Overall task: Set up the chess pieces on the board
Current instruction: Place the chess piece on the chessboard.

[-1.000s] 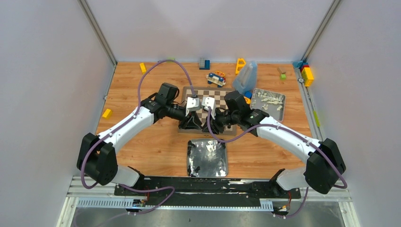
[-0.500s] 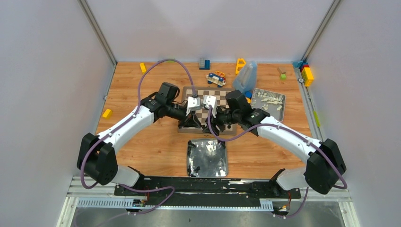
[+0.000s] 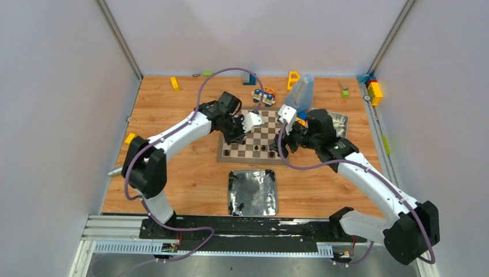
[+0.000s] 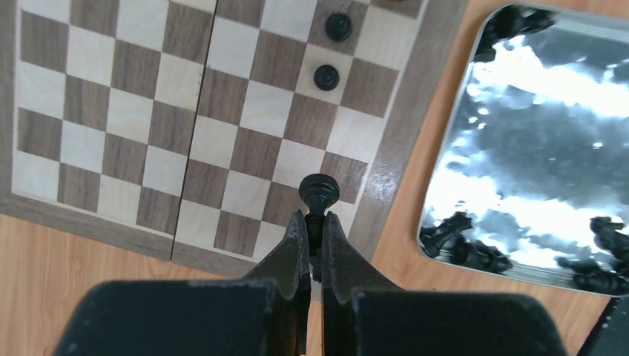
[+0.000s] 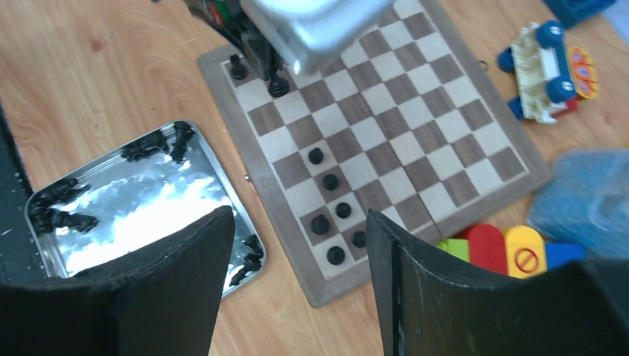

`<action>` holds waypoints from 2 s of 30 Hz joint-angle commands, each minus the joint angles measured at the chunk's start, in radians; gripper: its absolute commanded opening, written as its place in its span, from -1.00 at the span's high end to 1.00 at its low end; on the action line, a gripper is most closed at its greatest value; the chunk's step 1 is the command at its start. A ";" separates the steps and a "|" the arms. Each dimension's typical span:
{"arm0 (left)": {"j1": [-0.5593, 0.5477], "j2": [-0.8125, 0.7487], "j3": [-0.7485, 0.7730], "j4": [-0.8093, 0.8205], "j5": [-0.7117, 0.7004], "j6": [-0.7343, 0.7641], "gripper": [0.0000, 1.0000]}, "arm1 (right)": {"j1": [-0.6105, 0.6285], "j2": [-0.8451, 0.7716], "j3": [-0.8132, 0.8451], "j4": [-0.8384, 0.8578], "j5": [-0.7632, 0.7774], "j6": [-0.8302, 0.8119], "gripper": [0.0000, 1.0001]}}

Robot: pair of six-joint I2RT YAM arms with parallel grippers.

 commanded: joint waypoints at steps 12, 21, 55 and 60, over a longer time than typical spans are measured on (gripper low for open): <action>-0.141 0.268 0.261 -0.261 -0.359 -0.078 0.97 | -0.077 -0.171 -0.063 -0.072 0.053 0.006 -0.32; -0.167 0.350 0.337 -0.335 -0.387 -0.100 0.97 | -0.081 -0.168 -0.075 -0.073 0.037 0.004 -0.32; -0.191 0.442 0.444 -0.425 -0.367 -0.117 0.64 | -0.084 -0.162 -0.085 -0.081 0.019 0.001 -0.31; -0.192 0.433 0.442 -0.432 -0.373 -0.121 0.63 | -0.085 -0.159 -0.086 -0.081 0.017 0.000 -0.31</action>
